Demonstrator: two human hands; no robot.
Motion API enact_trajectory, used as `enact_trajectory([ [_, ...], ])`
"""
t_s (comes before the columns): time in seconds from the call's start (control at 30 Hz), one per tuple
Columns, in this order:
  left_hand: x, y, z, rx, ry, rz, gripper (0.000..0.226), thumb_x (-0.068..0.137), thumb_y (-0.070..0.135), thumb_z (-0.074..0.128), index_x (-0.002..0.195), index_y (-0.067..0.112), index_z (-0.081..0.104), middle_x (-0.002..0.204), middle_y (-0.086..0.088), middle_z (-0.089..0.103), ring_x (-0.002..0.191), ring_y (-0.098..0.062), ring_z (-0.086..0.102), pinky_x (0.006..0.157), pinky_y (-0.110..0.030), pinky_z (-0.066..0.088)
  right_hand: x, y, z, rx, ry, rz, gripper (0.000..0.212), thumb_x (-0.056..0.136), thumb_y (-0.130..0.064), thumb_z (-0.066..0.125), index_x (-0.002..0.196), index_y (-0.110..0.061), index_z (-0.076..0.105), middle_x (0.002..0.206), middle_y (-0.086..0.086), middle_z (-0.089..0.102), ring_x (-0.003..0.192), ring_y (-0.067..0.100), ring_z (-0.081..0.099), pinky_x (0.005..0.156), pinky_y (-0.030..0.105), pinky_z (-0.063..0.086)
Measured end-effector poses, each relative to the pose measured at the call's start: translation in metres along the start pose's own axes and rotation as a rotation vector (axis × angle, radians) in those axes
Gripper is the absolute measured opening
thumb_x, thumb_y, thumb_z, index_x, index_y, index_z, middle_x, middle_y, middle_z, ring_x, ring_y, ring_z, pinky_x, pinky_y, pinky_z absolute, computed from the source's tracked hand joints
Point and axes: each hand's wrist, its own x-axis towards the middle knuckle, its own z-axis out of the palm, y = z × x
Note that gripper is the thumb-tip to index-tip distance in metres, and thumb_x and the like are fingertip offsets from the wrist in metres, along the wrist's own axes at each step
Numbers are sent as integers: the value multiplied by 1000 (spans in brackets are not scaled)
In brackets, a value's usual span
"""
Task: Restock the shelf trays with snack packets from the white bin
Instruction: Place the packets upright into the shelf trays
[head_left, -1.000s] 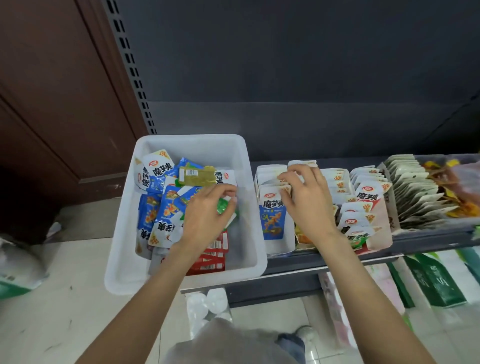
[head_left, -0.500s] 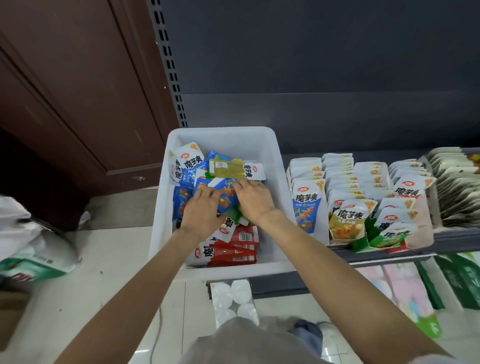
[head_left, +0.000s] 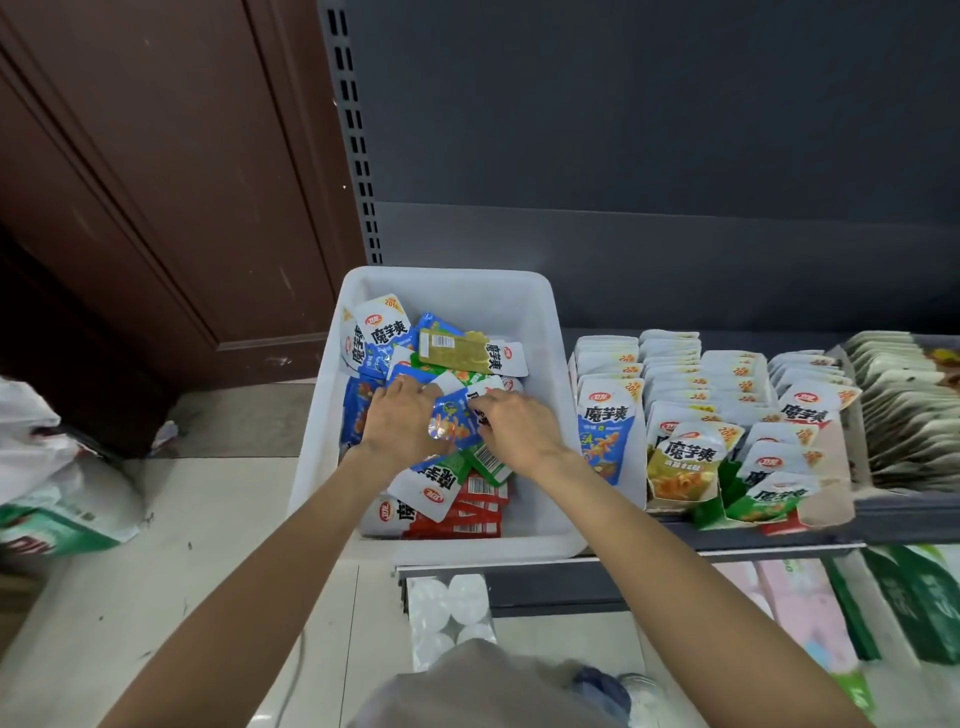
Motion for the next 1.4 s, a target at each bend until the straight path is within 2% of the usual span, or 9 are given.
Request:
enact_trajectory([
  [0.1, -8, -2, -10, -342, 70, 39, 37, 89, 35, 60, 121, 19, 47, 120, -6, 55, 104, -23, 58, 80, -34, 44, -10, 2, -11, 310, 126, 52, 68, 90, -17, 60, 148, -19, 24, 142, 6, 39, 127, 23, 43, 103, 33, 39],
  [0.23, -35, 1, -40, -1072, 10, 218, 15, 91, 25, 60, 105, 26, 55, 102, 10, 66, 84, -17, 69, 74, -37, 56, -45, 2, -50, 994, 419, 210, 91, 83, -14, 71, 151, -24, 10, 141, -1, 39, 122, 3, 40, 87, 2, 34],
  [0.37, -58, 28, -73, -1336, 29, 336, 19, 89, 14, 61, 107, 20, 59, 97, 7, 68, 90, -8, 67, 71, -23, 55, -88, 29, -89, 1210, 476, 294, 33, 83, -13, 71, 113, -21, 58, 98, 1, 70, 86, 11, 66, 66, 26, 49],
  [0.47, -56, 58, -78, -1350, 17, 396, 16, 90, 14, 59, 100, 26, 61, 89, 15, 68, 84, -2, 65, 69, -18, 52, -112, 46, -103, 1292, 473, 250, 22, 88, -10, 63, 108, -20, 60, 89, -6, 73, 75, 6, 67, 56, 22, 53],
  [0.67, -32, 124, -67, -988, 208, 489, 32, 85, 38, 61, 71, 10, 61, 71, -4, 65, 66, -21, 60, 62, -34, 49, -138, 75, -102, 1016, 790, 238, 24, 91, -13, 60, 89, -37, 58, 86, -13, 70, 79, 8, 69, 67, 32, 58],
  [0.87, -16, 135, -46, -539, 384, 459, 22, 85, 35, 66, 81, 14, 61, 75, 4, 69, 72, -14, 66, 62, -30, 51, -126, 86, -72, 705, 711, 339, 9, 94, -18, 56, 97, -26, 55, 84, -3, 67, 79, 11, 69, 64, 42, 57],
  [1.1, -13, 124, -41, -542, 482, 404, 7, 87, 31, 65, 93, 27, 64, 81, 10, 71, 75, -9, 67, 64, -31, 54, -104, 84, -52, 244, 536, 334, 11, 88, -8, 61, 98, -11, 62, 79, 6, 65, 70, 25, 61, 55, 27, 40],
  [1.23, -11, 129, -38, -361, 390, 405, 18, 90, 25, 56, 106, 27, 64, 96, 3, 70, 89, -21, 64, 66, -28, 44, -93, 81, -45, -193, 541, 311, 16, 63, 1, 79, 75, -6, 71, 76, 8, 62, 71, 27, 54, 52, 31, 43],
  [1.4, -17, 109, -39, -557, 565, 341, 23, 89, 27, 57, 111, 23, 63, 102, 4, 67, 89, -15, 62, 67, -29, 52, -88, 80, -50, -162, 595, 291, 32, 70, -1, 75, 100, -8, 68, 99, 12, 59, 85, 29, 56, 62, 34, 49],
])
